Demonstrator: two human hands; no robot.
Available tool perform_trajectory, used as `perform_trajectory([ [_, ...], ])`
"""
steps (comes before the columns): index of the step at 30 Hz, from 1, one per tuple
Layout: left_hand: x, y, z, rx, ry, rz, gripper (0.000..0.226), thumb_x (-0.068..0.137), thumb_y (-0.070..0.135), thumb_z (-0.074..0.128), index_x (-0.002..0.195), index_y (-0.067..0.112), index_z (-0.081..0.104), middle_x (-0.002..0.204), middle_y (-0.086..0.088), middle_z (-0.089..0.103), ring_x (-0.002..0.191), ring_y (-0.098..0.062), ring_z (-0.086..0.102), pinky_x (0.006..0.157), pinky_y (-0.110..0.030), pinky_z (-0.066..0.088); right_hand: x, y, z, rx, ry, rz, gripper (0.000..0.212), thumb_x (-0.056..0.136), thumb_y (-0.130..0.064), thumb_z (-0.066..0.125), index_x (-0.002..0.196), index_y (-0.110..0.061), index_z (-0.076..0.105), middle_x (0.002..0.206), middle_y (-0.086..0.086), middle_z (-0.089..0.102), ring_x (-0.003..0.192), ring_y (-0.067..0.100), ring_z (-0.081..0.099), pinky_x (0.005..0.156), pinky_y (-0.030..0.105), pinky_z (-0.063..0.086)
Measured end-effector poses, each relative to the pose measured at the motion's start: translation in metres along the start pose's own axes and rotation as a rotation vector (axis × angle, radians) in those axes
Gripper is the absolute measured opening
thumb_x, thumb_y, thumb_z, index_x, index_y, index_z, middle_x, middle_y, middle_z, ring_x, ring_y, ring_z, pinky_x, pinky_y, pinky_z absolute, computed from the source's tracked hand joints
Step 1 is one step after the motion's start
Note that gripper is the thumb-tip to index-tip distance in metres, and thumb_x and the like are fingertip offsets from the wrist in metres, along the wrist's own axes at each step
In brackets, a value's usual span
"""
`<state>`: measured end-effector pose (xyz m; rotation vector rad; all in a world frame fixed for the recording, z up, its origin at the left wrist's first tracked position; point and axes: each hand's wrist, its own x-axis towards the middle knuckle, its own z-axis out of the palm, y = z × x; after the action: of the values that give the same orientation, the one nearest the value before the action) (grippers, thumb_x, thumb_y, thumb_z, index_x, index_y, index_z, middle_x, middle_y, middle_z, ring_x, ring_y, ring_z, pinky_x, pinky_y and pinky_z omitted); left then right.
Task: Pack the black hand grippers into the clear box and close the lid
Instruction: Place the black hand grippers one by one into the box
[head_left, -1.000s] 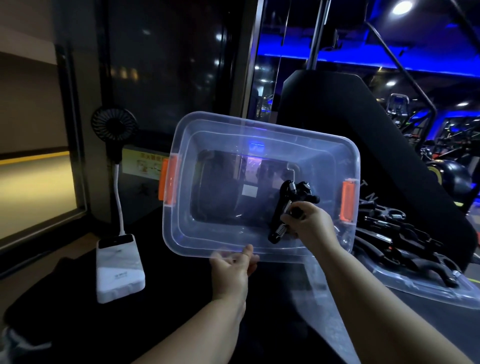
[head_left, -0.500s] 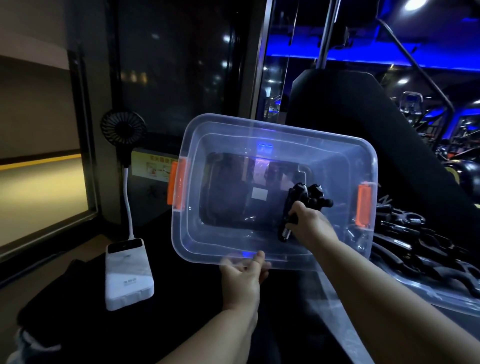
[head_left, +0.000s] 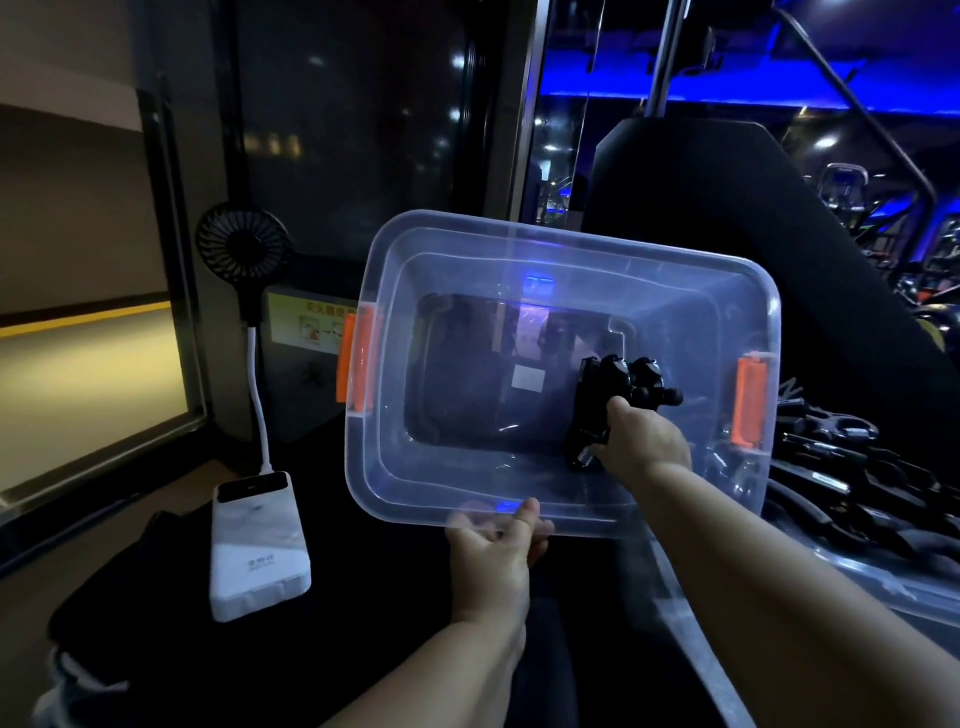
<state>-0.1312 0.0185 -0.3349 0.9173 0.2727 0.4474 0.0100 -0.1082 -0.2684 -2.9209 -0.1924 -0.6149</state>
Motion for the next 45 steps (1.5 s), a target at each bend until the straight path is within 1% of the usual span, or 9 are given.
perform_trajectory([
  [6, 0.001, -0.002, 0.0, -0.006, 0.002, 0.01, 0.029, 0.085, 0.008, 0.067, 0.096, 0.012, 0.04, 0.081, -0.023, 0.068, 0.065, -0.016, 0.07, 0.057, -0.019, 0.052, 0.002, 0.0, 0.002, -0.067, 0.054, -0.007, 0.043, 0.075, -0.043, 0.073, 0.089, -0.018, 0.042, 0.09, 0.007, 0.067, 0.085, 0.035, 0.064, 0.06, 0.032, 0.037],
  [10, 0.001, -0.002, 0.0, -0.014, 0.003, 0.011, 0.029, 0.084, 0.008, 0.067, 0.095, 0.013, 0.041, 0.077, -0.019, 0.069, 0.065, -0.016, 0.07, 0.057, -0.02, 0.052, 0.005, -0.005, 0.0, -0.189, 0.185, -0.149, 0.051, 0.068, -0.044, 0.078, 0.096, -0.018, 0.044, 0.098, 0.007, 0.063, 0.093, 0.031, 0.061, 0.065, 0.035, 0.04],
  [13, 0.001, -0.001, 0.0, -0.013, 0.009, 0.006, 0.029, 0.084, 0.008, 0.068, 0.095, 0.014, 0.041, 0.077, -0.018, 0.068, 0.064, -0.015, 0.07, 0.057, -0.02, 0.052, 0.01, -0.008, 0.0, -0.364, 0.244, -0.335, 0.055, 0.066, -0.043, 0.075, 0.112, -0.022, 0.051, 0.115, 0.003, 0.05, 0.113, 0.027, 0.045, 0.088, 0.04, 0.036],
  [16, 0.0, 0.0, 0.0, -0.016, 0.011, -0.002, 0.03, 0.084, 0.008, 0.068, 0.095, 0.015, 0.041, 0.076, -0.014, 0.068, 0.065, -0.016, 0.07, 0.058, -0.022, 0.053, 0.017, -0.006, 0.001, -0.425, 0.186, -0.406, 0.058, 0.074, -0.041, 0.067, 0.128, -0.03, 0.049, 0.143, 0.001, 0.034, 0.137, 0.027, 0.022, 0.11, 0.048, 0.017],
  [18, -0.001, 0.0, 0.0, -0.02, 0.004, 0.003, 0.029, 0.085, 0.008, 0.068, 0.095, 0.014, 0.041, 0.075, -0.014, 0.067, 0.065, -0.016, 0.07, 0.059, -0.022, 0.053, 0.022, -0.004, 0.002, -0.428, 0.117, -0.385, 0.061, 0.081, -0.044, 0.062, 0.138, -0.034, 0.042, 0.156, 0.0, 0.019, 0.146, 0.025, 0.004, 0.115, 0.054, 0.002],
  [25, 0.0, 0.001, 0.0, -0.011, -0.026, 0.002, 0.03, 0.085, 0.009, 0.067, 0.095, 0.014, 0.039, 0.066, -0.01, 0.069, 0.066, -0.017, 0.07, 0.061, -0.023, 0.054, 0.029, -0.001, 0.003, -0.515, 0.009, -0.329, 0.079, 0.076, -0.068, 0.057, 0.145, -0.036, 0.033, 0.161, -0.003, 0.004, 0.146, 0.026, -0.013, 0.112, 0.062, -0.007],
  [32, -0.001, 0.003, -0.001, 0.005, -0.029, -0.014, 0.031, 0.084, 0.011, 0.068, 0.097, 0.014, 0.04, 0.071, -0.014, 0.069, 0.066, -0.018, 0.07, 0.064, -0.026, 0.052, 0.028, -0.004, 0.005, -0.474, 0.022, -0.313, 0.075, 0.077, -0.062, 0.057, 0.143, -0.036, 0.035, 0.16, -0.004, 0.008, 0.146, 0.03, -0.012, 0.112, 0.063, -0.005],
  [37, -0.003, 0.005, 0.0, 0.023, -0.017, -0.016, 0.03, 0.085, 0.011, 0.068, 0.097, 0.015, 0.04, 0.089, -0.025, 0.067, 0.065, -0.013, 0.07, 0.063, -0.023, 0.051, 0.026, -0.005, 0.009, -0.5, 0.034, -0.302, 0.072, 0.077, -0.062, 0.055, 0.142, -0.038, 0.035, 0.16, -0.004, 0.01, 0.145, 0.035, -0.013, 0.112, 0.063, -0.003],
  [45, -0.004, 0.005, 0.0, 0.047, -0.019, -0.001, 0.031, 0.085, 0.013, 0.068, 0.099, 0.014, 0.04, 0.091, -0.025, 0.068, 0.068, -0.013, 0.071, 0.06, -0.02, 0.052, 0.019, 0.0, -0.001, -0.427, 0.025, -0.268, 0.09, 0.073, -0.073, 0.055, 0.148, -0.044, 0.015, 0.161, -0.005, -0.012, 0.143, 0.034, -0.022, 0.111, 0.062, -0.008],
])
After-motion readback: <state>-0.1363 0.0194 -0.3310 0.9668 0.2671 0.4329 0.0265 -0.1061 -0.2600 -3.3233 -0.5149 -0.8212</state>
